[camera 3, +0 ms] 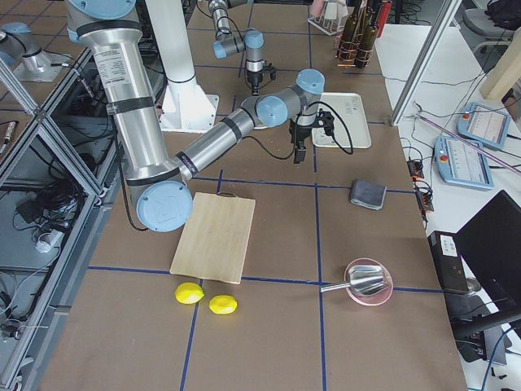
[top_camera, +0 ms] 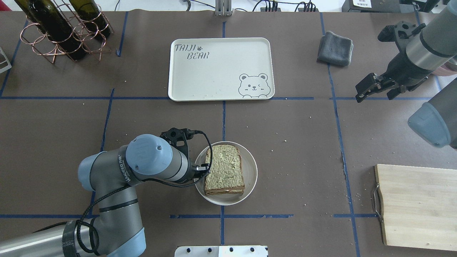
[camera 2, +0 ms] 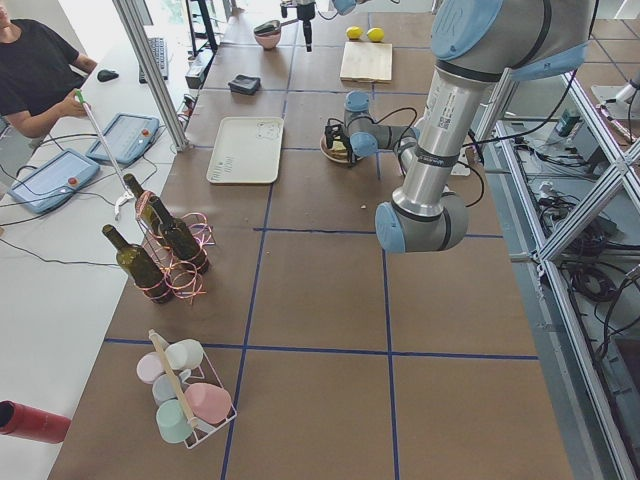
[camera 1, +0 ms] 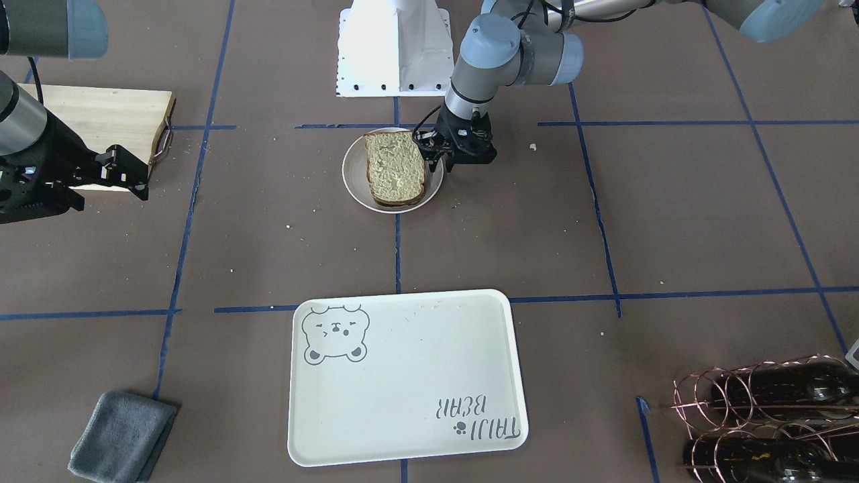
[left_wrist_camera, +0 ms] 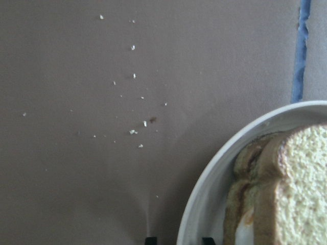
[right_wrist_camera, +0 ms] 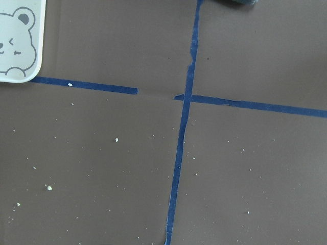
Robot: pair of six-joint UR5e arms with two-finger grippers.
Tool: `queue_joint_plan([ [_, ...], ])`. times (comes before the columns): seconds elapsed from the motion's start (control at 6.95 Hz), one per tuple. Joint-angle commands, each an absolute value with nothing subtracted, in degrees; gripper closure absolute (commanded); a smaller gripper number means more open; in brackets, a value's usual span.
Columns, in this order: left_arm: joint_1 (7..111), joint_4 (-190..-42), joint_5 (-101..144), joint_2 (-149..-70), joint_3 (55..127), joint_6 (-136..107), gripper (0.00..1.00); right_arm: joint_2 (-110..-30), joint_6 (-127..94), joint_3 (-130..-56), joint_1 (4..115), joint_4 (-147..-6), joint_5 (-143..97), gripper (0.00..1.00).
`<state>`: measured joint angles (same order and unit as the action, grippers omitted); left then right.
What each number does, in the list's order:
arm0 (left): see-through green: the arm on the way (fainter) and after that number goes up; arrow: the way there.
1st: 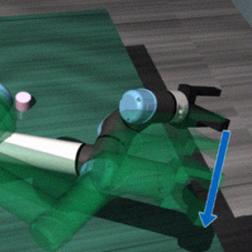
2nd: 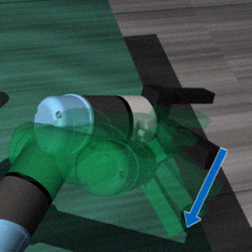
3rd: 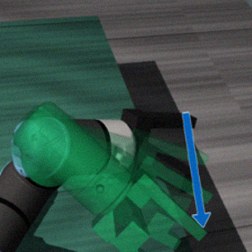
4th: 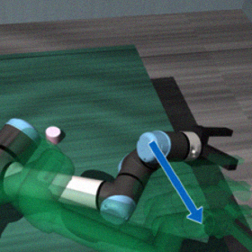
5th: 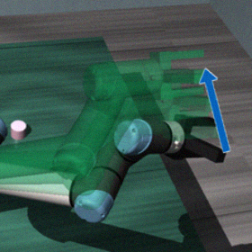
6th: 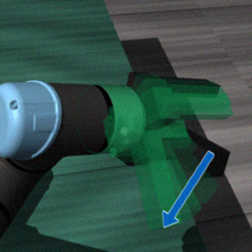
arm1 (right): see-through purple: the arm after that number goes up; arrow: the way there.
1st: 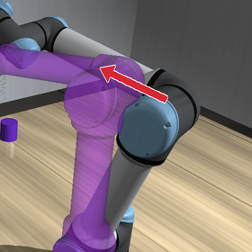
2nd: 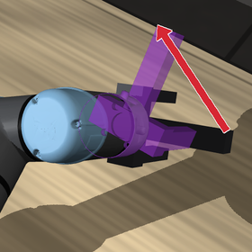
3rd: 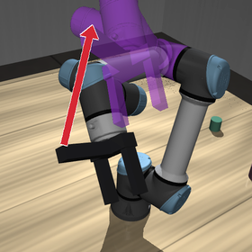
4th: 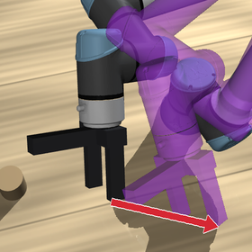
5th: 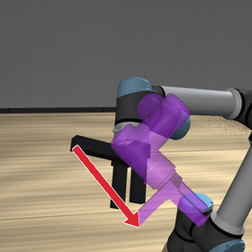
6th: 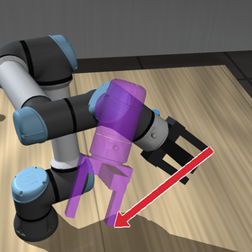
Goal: Make sandwich and place on tray
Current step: 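Move the left gripper to the plate rim while the right arm withdraws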
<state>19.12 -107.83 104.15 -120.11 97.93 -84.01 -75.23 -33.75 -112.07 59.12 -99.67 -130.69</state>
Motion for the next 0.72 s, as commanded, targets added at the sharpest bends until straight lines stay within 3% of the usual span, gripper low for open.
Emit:
queue_joint_plan([
  [0.0,18.5,-107.9,104.1,-120.1,98.7,-84.0,1.00,-75.2,-33.8,-112.1,59.2,-99.7,-130.7,0.00],
  [0.58,19.9,-107.9,104.7,-119.7,101.7,-83.5,1.00,-75.3,-33.8,-112.2,59.6,-99.7,-131.0,0.00],
])
